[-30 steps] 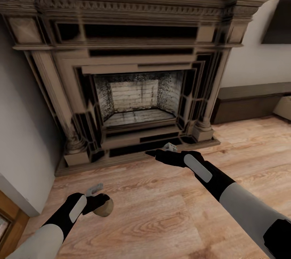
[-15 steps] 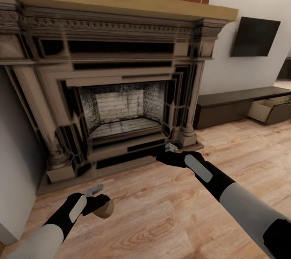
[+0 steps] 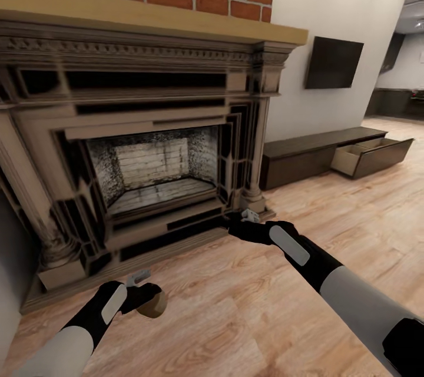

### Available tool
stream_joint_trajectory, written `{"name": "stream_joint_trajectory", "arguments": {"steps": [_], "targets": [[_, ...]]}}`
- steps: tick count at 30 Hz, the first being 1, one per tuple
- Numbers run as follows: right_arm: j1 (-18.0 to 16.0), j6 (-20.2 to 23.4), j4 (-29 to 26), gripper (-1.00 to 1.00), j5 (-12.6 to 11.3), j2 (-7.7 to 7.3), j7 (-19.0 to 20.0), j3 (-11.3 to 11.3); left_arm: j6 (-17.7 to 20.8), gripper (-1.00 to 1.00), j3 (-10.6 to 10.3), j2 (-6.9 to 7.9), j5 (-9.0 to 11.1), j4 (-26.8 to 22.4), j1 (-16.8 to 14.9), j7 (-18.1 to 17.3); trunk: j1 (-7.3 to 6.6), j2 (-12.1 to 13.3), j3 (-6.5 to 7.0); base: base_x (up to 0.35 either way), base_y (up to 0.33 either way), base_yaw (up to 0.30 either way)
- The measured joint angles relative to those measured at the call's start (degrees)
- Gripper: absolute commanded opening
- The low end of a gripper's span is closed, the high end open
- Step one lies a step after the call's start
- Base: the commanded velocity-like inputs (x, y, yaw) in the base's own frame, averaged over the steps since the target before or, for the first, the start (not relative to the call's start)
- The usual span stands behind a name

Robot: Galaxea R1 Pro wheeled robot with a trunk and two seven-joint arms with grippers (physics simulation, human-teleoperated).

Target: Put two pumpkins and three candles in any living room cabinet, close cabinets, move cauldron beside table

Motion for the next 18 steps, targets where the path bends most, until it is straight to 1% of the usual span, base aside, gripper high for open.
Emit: {"name": "stream_joint_trajectory", "arguments": {"steps": [3, 8, 14, 16, 18], "targets": [[0.00, 0.00, 0.06, 1.00, -0.04, 0.04, 0.06, -0.06, 0.00, -1.00, 0.12, 0.22, -0.11, 0.00, 0.00, -0.05, -0.66, 1.20, 0.71, 0.000, 0.000, -0.246], [0.00, 0.00, 0.28, 1.00, -0.03, 0.00, 0.01, -0.24, 0.07, -1.00, 0.18, 0.39, 0.03, 0.00, 0.01, -0.15, -0.66, 1.22, 1.00, 0.000, 0.000, -0.248], [0.12, 0.02, 1.40, 1.00, 0.00, -0.06, 0.49, -3.27, 0.09, -1.00, 0.19, 0.33, -0.01, 0.01, 0.01, -0.16, -0.66, 1.22, 1.33, 0.000, 0.000, -0.248], [0.16, 0.07, 1.64, 1.00, 0.06, -0.91, 0.81, -5.00, 0.09, -1.00, 0.19, 0.29, 0.04, 0.00, 0.01, -0.16, -0.66, 1.22, 1.44, 0.000, 0.000, -0.248], [0.28, 0.09, 1.71, 1.00, 0.03, -1.42, 0.97, -5.61, 0.09, -1.00, 0.19, 0.33, -0.01, 0.01, 0.01, -0.16, -0.66, 1.22, 1.56, 0.000, 0.000, -0.248]]}}
